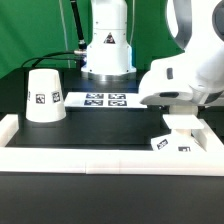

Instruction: Assemble lamp

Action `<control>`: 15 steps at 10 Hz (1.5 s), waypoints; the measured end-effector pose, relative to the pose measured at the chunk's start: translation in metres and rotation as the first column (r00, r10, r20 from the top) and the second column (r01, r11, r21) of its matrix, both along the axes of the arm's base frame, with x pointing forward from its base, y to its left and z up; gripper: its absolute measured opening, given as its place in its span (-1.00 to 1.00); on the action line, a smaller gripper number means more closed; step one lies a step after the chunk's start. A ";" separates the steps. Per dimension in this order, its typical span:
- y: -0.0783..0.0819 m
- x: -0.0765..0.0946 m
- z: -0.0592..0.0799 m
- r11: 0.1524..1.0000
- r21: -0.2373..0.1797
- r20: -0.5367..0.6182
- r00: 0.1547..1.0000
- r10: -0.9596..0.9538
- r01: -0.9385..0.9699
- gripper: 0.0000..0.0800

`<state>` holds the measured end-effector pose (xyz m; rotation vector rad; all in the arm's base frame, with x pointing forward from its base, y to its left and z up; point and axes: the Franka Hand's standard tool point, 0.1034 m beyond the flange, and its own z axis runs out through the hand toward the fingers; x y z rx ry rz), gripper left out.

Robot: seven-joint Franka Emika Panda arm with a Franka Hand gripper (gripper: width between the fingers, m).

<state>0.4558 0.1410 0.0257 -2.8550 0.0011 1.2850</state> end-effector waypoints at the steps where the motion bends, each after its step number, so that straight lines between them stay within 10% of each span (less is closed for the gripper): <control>1: -0.001 -0.002 -0.003 1.000 -0.001 -0.002 1.000 -0.001 0.001 0.75; 13: -0.003 -0.015 -0.019 1.000 -0.012 -0.014 1.000 -0.006 0.006 0.44; 15: -0.013 -0.004 0.002 0.998 0.052 0.004 0.999 0.031 -0.032 0.44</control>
Offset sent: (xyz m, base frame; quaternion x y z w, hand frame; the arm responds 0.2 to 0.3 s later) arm -0.0194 -0.0084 -0.0167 -0.0173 -0.0149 0.0383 0.9990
